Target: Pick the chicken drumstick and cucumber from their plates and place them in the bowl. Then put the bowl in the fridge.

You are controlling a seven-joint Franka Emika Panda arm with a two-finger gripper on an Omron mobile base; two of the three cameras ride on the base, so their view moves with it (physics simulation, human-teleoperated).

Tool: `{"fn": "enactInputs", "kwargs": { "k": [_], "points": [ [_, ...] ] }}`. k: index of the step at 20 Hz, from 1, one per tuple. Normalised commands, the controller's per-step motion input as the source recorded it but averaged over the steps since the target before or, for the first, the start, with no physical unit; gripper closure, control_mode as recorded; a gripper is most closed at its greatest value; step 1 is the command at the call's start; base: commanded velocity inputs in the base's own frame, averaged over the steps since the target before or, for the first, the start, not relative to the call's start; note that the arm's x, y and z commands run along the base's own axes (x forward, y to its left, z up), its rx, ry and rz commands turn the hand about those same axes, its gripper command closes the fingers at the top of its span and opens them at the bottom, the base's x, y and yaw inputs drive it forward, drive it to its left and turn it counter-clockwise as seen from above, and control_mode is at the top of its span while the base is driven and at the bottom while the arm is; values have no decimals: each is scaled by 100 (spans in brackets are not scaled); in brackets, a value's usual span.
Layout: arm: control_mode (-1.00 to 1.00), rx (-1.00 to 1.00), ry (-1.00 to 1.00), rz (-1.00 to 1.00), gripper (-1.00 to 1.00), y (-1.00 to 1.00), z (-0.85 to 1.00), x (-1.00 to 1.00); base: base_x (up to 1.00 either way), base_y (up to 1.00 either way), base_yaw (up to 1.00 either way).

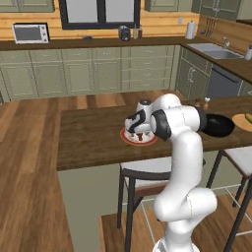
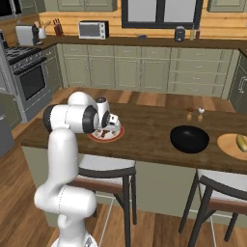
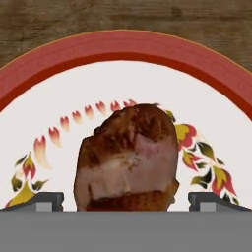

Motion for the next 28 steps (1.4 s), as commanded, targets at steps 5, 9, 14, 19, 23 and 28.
{"fn": "enactInputs", "kwargs": {
  "k": [5, 9, 14, 19, 23, 28],
  "points": [
    [-100, 0, 1, -5, 100, 0, -22, 0, 0, 0, 0],
    [-100, 0, 0, 0, 100, 0, -4, 0, 0, 0, 0],
    [-100, 0, -7, 0, 100, 0, 0, -41, 0, 0, 0],
    [-100, 0, -34, 0, 100, 2, 34, -100, 0, 0, 0],
    [-100, 4, -24, 0, 100, -1, 82, -100, 0, 0, 0],
    [-100, 6, -9, 0, 100, 0, 100, -99, 0, 0, 0]
  ]
}}
